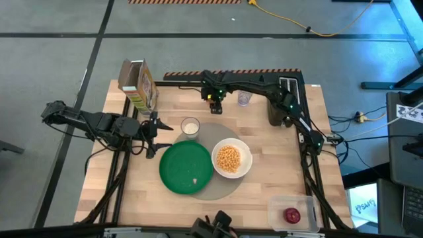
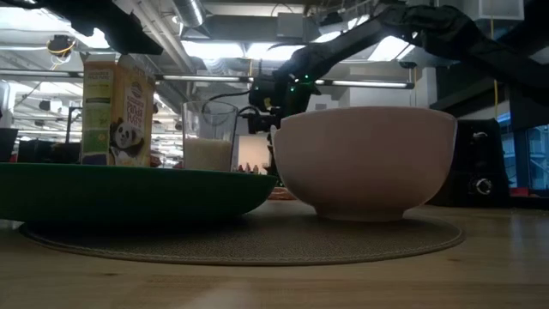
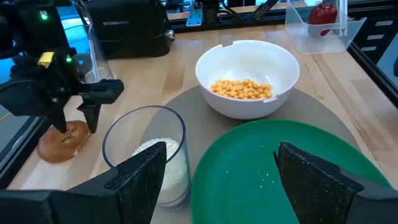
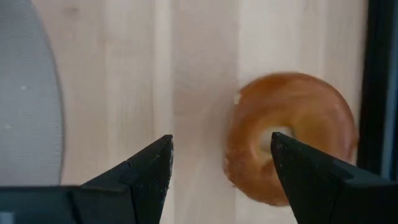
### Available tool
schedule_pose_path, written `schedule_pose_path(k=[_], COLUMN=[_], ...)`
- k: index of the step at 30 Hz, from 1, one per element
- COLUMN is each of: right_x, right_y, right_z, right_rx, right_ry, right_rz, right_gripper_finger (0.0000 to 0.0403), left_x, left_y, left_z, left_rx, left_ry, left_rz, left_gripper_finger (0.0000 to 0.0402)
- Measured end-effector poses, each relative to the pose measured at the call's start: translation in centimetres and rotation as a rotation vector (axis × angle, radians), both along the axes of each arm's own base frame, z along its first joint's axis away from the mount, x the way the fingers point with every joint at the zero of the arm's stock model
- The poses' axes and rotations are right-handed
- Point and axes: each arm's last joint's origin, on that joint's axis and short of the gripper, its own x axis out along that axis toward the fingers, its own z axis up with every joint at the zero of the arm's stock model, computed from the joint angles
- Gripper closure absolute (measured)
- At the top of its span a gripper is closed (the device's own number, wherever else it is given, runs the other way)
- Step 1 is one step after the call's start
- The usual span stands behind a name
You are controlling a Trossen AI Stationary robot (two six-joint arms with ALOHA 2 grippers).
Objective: Arrange a breakfast setting
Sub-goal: Put the toasted bagel on top of green plate
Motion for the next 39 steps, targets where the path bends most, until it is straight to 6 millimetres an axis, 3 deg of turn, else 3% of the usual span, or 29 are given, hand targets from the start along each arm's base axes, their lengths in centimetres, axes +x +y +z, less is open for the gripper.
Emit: schedule_pose_path(k=[16, 39], right_x=[0.1, -0.3], right_y=[-1.3, -1.8], right_z=[-2.9, -3.6], right_rx=[0.049, 0.039], right_ry=[0.001, 0.042], right_rz=[-0.038, -0.068], right_gripper_finger=[0.0146, 0.0156], left_x=[0.0, 0.0], left_y=[0.0, -0.1], left_z=[0.0, 0.1], left_rx=[0.000, -0.013], left_ry=[-0.001, -0.006], left_rz=[0.000, -0.024], left_gripper_finger=[0.0109, 0.0109])
